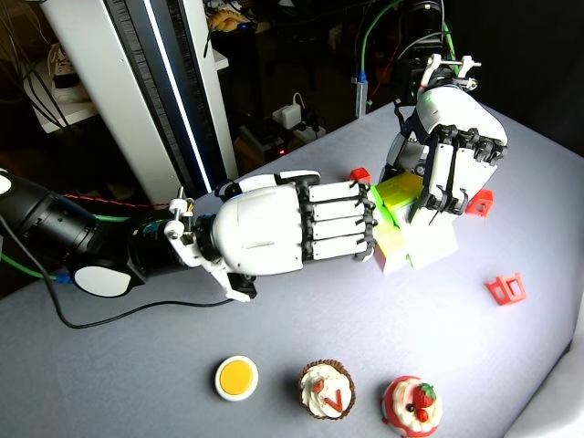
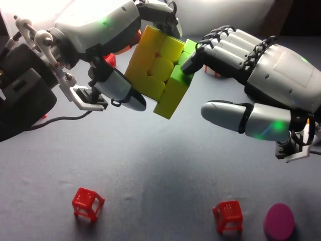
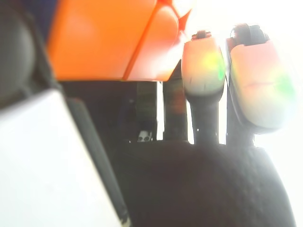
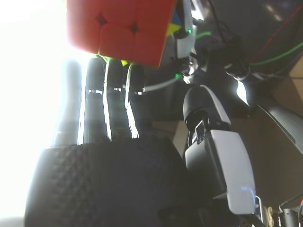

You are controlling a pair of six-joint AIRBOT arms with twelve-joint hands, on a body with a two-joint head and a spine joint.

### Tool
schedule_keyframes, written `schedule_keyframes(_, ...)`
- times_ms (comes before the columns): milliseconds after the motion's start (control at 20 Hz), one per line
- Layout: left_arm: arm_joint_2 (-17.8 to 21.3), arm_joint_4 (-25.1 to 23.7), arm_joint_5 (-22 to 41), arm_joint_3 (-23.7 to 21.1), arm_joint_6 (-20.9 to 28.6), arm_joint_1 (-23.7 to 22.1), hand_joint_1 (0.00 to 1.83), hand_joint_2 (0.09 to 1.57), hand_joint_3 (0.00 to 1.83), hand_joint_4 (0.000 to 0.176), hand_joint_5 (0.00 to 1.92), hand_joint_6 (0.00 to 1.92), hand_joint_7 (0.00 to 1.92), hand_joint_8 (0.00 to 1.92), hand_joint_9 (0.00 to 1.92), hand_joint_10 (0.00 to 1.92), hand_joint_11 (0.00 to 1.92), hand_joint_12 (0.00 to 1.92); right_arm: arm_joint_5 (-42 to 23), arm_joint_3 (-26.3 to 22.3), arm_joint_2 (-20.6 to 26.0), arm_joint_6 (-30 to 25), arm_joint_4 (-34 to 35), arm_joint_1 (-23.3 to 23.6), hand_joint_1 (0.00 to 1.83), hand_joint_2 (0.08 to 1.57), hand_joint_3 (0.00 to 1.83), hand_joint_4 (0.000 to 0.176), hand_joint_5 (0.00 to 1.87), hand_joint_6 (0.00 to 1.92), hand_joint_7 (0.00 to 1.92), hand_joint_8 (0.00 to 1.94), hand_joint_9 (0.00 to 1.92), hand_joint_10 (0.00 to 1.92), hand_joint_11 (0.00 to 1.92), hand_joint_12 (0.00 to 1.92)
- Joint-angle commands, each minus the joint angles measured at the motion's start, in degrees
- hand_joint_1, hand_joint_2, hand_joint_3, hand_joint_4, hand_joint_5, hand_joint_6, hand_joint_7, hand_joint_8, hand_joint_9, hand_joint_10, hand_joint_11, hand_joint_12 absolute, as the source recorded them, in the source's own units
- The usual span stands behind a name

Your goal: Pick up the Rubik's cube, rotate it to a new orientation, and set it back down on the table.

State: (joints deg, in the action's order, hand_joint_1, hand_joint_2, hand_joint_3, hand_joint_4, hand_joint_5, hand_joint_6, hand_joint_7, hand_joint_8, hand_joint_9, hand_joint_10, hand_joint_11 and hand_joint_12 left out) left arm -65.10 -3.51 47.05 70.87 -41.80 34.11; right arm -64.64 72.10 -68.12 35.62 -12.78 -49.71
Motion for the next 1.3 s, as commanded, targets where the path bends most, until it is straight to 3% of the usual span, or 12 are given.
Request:
schedule_keyframes(0, 0.07, 1.67, 10.32, 0.12, 0.88, -0.97, 1.39, 0.72, 1.11, 0.000, 1.18, 1.91, 1.42, 1.92, 1.57, 1.92, 1.67, 1.92, -6.15, -0.69, -0.24, -0.51, -0.64, 0.40, 0.00, 1.39, 0.00, 0.000, 0.03, 1.11, 0.05, 1.00, 0.00, 1.14, 0.00, 1.57)
schedule_keyframes(150, 0.04, 1.73, 10.32, 0.11, 0.88, -0.99, 1.02, 0.82, 1.14, 0.000, 0.74, 1.91, 1.28, 1.92, 1.46, 1.92, 1.60, 1.92, -6.11, -0.82, -0.72, -0.51, -1.96, 0.39, 0.08, 1.35, 0.00, 0.000, 0.06, 1.07, 0.04, 1.02, 0.00, 1.21, 0.00, 1.61)
schedule_keyframes(300, -0.06, 1.82, 10.33, 0.16, 0.88, -1.00, 1.06, 0.85, 0.98, 0.000, 0.74, 1.73, 1.25, 1.92, 1.43, 1.92, 1.57, 1.92, -5.97, -0.82, -1.36, -0.51, -2.94, 0.38, 0.10, 1.35, 0.00, 0.000, 0.05, 1.06, 0.05, 0.99, 0.00, 1.17, 0.00, 1.73)
schedule_keyframes(400, -0.14, 1.98, 10.27, 0.23, 0.88, -0.99, 1.01, 0.81, 1.18, 0.000, 0.74, 1.91, 1.24, 1.92, 1.42, 1.92, 1.56, 1.92, -5.95, -0.84, -1.72, -0.51, -3.68, 0.38, 0.10, 1.36, 0.00, 0.000, 0.02, 1.06, 0.05, 1.02, 0.00, 1.32, 0.00, 1.84)
schedule_keyframes(450, -0.20, 2.07, 10.23, 0.30, 0.88, -0.96, 1.17, 0.75, 1.14, 0.000, 0.81, 1.56, 0.93, 1.92, 1.35, 1.92, 1.49, 1.92, -5.95, -0.84, -1.79, -0.51, -3.91, 0.38, 0.10, 1.36, 0.00, 0.000, 0.03, 1.05, 0.05, 1.02, 0.00, 1.32, 0.00, 1.87)
schedule_keyframes(600, -0.29, 2.30, 9.98, 0.43, 0.88, -0.75, 1.06, 0.69, 1.36, 0.000, 0.84, 1.87, 1.26, 1.92, 1.47, 1.92, 1.60, 1.92, -6.02, -1.07, -1.72, -0.51, -4.21, 0.38, 0.02, 1.37, 0.01, 0.000, 0.07, 1.03, 0.09, 0.99, 0.00, 1.28, 0.00, 1.74)
schedule_keyframes(850, -0.88, 3.58, 8.82, 1.20, 0.88, -0.09, 1.23, 0.49, 1.69, 0.000, 1.00, 1.84, 1.15, 1.92, 1.48, 1.92, 1.58, 1.92, -6.21, -4.51, 3.24, -0.51, -4.27, 0.85, 0.04, 1.38, 0.00, 0.000, 0.01, 1.08, 0.12, 0.97, 0.02, 1.36, 0.00, 1.80)
schedule_keyframes(950, -1.06, 4.59, 8.25, 1.56, 0.88, 0.54, 1.03, 0.73, 1.31, 0.000, 0.80, 1.92, 1.30, 1.92, 1.45, 1.92, 1.56, 1.92, -6.79, -6.12, 6.19, -0.51, -3.11, 1.36, 0.10, 1.39, 0.00, 0.000, 0.06, 1.00, 0.02, 0.95, 0.00, 1.38, 0.00, 1.77)
schedule_keyframes(1000, -1.39, 5.23, 7.85, 1.91, 0.90, 0.92, 1.32, 0.63, 1.42, 0.000, 0.97, 1.92, 1.00, 1.92, 1.43, 1.92, 1.55, 1.92, -7.67, -7.11, 8.00, -0.51, -1.46, 1.36, 0.07, 1.40, 0.00, 0.000, 0.08, 0.95, 0.03, 0.93, 0.00, 1.37, 0.00, 1.75)
schedule_keyframes(1050, -1.59, 5.46, 7.52, 2.11, 0.93, 1.03, 1.46, 0.71, 1.09, 0.000, 1.00, 1.92, 1.18, 1.92, 1.39, 1.92, 1.51, 1.92, -8.23, -7.49, 8.90, -0.51, -0.64, 1.36, 0.01, 1.38, 0.00, 0.000, 0.09, 0.78, 0.08, 0.73, 0.00, 1.24, 0.00, 1.64)
schedule_keyframes(1100, -1.82, 5.65, 7.11, 2.35, 1.01, 1.16, 1.41, 0.63, 1.36, 0.000, 1.08, 1.92, 0.97, 1.92, 1.37, 1.92, 1.47, 1.92, -8.80, -7.83, 9.72, -0.51, 0.43, 1.36, 0.00, 1.39, 0.00, 0.000, 0.15, 0.70, 0.16, 0.53, 0.00, 1.14, 0.00, 1.55)
schedule_keyframes(1250, -2.57, 7.23, 5.77, 3.14, 1.30, 2.33, 1.45, 0.77, 0.91, 0.000, 1.14, 1.92, 1.30, 1.92, 1.40, 1.92, 1.50, 1.92, -10.86, -8.76, 12.20, -0.51, 3.96, 1.35, 0.00, 1.38, 0.00, 0.000, 0.18, 0.44, 0.29, 0.19, 0.07, 0.87, 0.00, 1.33)
